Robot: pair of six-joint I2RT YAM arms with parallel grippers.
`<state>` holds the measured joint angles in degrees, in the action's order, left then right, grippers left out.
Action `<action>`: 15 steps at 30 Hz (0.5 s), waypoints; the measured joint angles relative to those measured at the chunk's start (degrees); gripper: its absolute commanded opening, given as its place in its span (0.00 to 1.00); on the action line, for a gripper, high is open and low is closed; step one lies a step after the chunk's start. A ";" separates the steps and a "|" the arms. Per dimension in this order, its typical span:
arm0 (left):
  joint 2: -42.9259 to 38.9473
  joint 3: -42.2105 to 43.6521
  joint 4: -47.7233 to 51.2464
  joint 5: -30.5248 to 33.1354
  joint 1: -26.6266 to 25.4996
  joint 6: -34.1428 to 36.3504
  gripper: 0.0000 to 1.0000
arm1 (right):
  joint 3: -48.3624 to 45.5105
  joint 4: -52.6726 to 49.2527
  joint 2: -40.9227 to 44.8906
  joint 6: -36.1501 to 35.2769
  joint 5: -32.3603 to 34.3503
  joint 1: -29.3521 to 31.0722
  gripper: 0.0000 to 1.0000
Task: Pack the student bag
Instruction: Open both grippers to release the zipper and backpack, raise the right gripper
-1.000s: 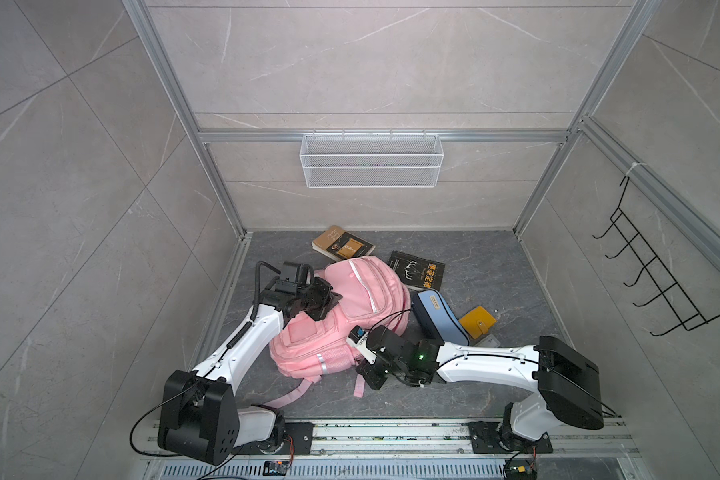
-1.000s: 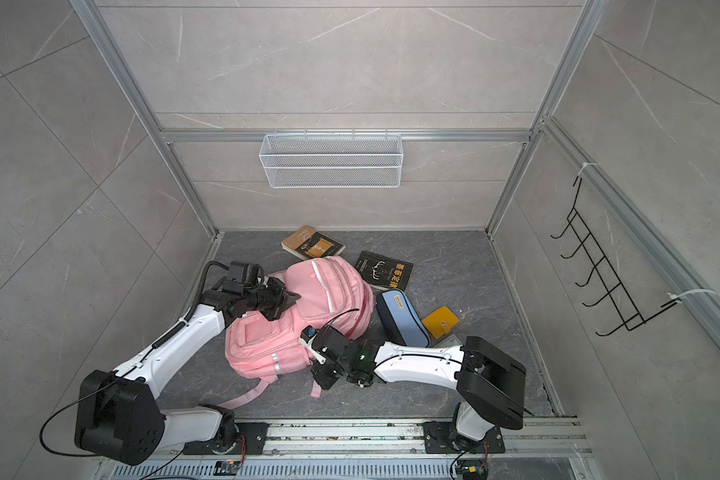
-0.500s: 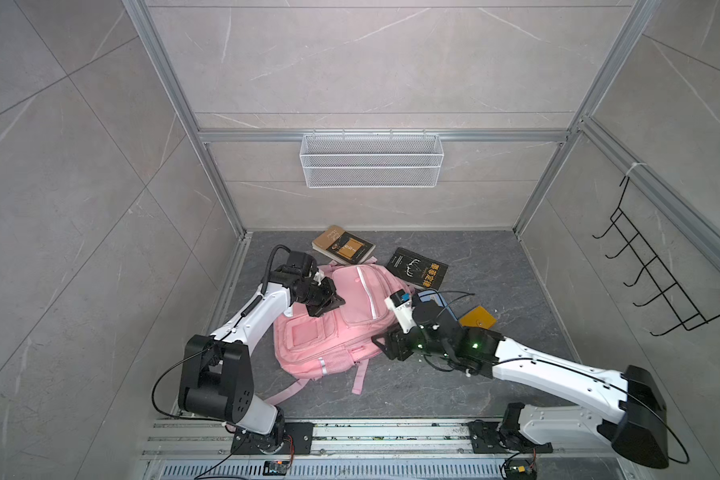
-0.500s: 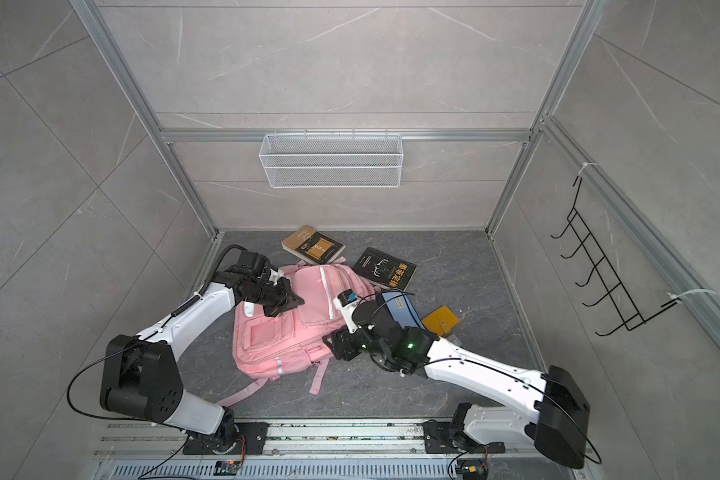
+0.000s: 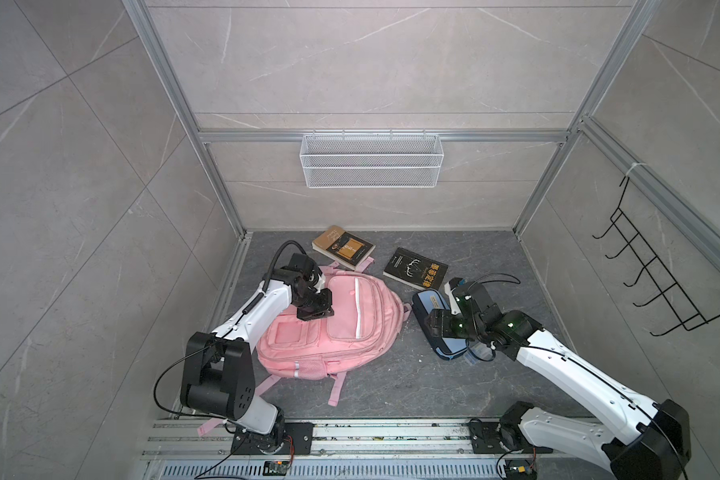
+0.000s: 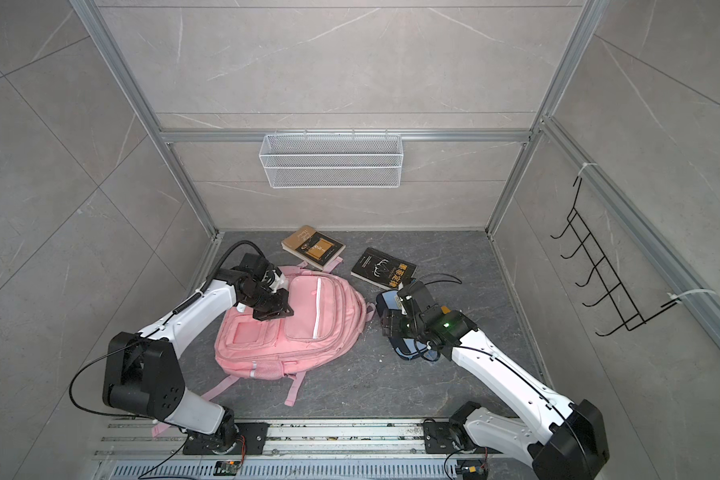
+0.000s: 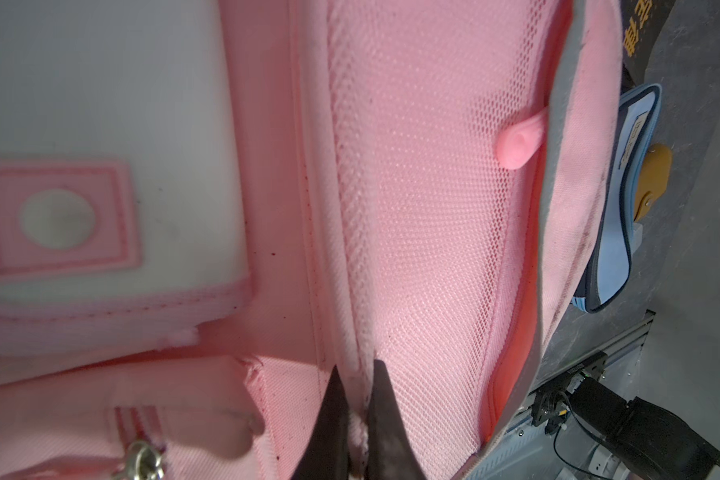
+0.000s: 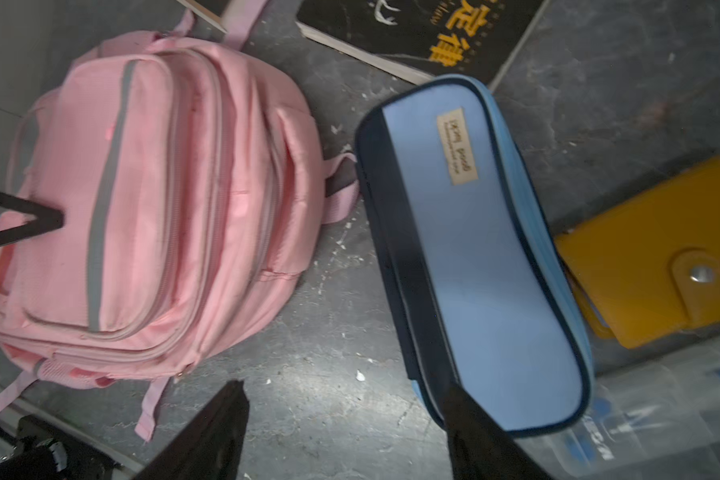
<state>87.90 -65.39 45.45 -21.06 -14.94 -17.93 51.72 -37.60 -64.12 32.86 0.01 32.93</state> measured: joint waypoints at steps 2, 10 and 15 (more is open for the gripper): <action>0.00 0.90 -0.55 0.31 -0.26 0.02 0.06 | 0.04 -1.75 -0.61 0.55 -0.02 -1.36 0.83; -3.89 1.77 0.31 7.63 -1.70 -0.02 0.51 | 3.43 -7.32 -3.10 -1.18 -0.13 -6.49 0.83; -8.68 0.70 3.08 13.97 -5.42 -0.96 0.71 | 4.66 -8.26 -4.66 -3.98 -1.53 -11.37 0.83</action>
<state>79.22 -64.69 48.53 -7.09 -20.36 -18.90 56.38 -45.87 -68.77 28.88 -1.52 21.56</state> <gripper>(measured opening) 0.659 0.827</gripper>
